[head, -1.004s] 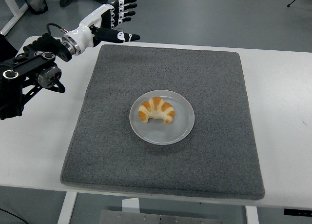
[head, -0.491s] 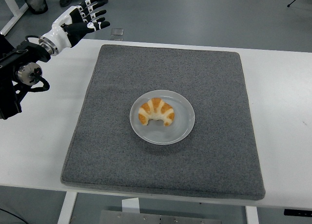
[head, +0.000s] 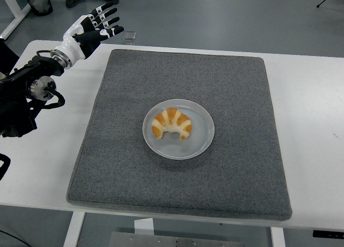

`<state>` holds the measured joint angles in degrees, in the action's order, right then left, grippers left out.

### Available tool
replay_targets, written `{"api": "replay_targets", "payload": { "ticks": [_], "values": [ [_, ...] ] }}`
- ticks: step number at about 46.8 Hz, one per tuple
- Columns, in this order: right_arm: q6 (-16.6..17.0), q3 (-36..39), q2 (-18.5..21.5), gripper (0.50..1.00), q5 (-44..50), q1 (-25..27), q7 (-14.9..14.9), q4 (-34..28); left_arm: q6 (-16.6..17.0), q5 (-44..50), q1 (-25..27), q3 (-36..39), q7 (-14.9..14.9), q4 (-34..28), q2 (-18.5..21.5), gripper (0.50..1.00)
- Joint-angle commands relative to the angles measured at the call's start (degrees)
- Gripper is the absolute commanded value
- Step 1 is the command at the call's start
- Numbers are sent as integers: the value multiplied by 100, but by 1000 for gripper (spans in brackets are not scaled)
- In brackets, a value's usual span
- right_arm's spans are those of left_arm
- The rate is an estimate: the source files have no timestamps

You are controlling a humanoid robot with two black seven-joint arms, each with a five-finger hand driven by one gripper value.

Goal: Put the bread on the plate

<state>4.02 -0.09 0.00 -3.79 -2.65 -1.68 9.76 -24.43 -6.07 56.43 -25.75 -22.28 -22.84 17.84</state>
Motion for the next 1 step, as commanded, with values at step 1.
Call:
{"api": "replay_targets", "payload": {
  "ticks": [1],
  "values": [
    [2,0,0,952,10,1,9,9,0,9,-18,0,4,-10,0,990]
  ]
}}
